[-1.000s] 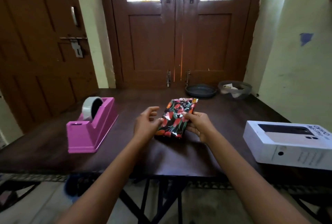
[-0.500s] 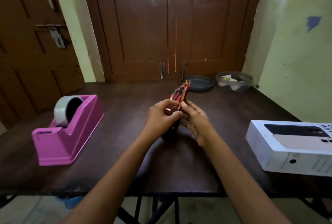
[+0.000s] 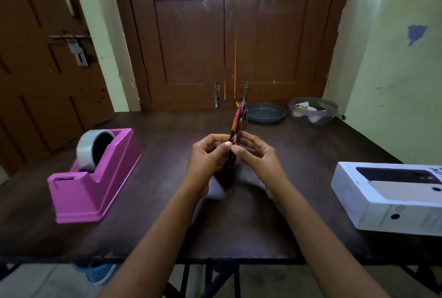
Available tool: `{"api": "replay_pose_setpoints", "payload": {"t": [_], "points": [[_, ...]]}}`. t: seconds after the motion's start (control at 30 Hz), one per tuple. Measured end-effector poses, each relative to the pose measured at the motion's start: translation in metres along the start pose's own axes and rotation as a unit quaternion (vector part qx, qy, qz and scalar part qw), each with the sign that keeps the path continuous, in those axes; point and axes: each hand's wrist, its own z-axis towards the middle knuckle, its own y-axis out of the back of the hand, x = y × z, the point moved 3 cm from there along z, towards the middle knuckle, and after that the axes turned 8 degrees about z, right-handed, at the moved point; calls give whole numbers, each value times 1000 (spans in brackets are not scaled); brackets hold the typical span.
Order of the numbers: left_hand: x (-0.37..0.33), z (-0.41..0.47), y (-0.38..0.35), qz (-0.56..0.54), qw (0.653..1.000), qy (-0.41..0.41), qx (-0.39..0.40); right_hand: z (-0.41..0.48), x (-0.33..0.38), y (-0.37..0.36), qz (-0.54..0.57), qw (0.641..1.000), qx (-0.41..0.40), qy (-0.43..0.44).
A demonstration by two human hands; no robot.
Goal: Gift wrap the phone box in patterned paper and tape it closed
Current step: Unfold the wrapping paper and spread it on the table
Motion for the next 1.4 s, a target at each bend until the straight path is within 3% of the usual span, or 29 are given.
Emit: {"api": "replay_pose_setpoints", "payload": {"t": [0.53,0.8,1.03,1.27,1.4], "points": [[-5,-2,4,-66,998,-8,-15,-4,1,4,-66,995,-47,60],[-6,1,7,-67,994,-36,-80,-3,6,13,-51,977,-169,117],[-3,1,5,-67,996,-31,-47,-13,15,-5,-187,964,-37,186],[-5,-2,3,-63,998,-23,-2,-18,15,-11,-172,972,33,155],[-8,-3,-1,-89,996,-20,8,-14,14,-5,-141,977,5,158]]}}
